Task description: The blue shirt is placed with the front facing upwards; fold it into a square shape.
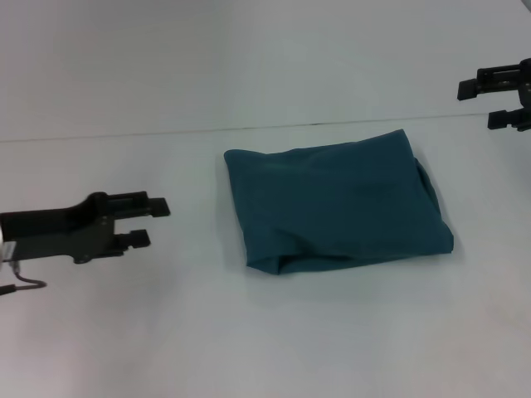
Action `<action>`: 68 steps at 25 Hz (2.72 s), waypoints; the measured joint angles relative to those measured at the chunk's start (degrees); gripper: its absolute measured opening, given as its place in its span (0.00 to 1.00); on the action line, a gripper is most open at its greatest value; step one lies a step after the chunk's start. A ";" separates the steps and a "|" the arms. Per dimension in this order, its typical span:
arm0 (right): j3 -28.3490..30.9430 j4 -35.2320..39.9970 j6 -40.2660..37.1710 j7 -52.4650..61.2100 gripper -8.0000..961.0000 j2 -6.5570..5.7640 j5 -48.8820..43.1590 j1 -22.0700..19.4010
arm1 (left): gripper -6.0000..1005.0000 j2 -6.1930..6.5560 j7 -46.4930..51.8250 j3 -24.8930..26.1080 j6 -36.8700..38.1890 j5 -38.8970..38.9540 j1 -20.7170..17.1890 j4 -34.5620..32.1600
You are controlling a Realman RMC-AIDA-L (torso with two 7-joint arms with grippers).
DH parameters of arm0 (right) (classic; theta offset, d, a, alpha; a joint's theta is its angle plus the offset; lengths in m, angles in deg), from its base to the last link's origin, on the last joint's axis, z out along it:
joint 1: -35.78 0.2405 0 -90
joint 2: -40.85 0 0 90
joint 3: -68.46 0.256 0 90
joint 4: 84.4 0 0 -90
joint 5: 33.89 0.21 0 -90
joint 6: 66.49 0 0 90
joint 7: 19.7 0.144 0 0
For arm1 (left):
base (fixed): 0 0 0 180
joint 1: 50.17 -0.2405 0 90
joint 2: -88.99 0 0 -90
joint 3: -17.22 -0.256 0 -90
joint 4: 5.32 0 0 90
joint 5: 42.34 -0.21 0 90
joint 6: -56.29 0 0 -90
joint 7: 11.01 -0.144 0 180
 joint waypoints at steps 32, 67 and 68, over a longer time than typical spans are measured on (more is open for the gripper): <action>-0.62 -3.23 0.47 0.24 0.96 0.20 -4.63 2.67 | 0.75 -5.90 -2.75 -22.35 -34.87 0.00 15.23 14.18; 0.70 -3.19 0.48 -0.12 0.96 0.43 -4.19 3.06 | 0.49 -6.56 0.36 -27.44 -38.35 0.33 17.68 16.18; 0.81 -3.19 0.48 -0.12 0.96 0.43 -4.18 3.06 | 0.45 -6.60 0.37 -27.44 -38.26 0.36 17.69 16.17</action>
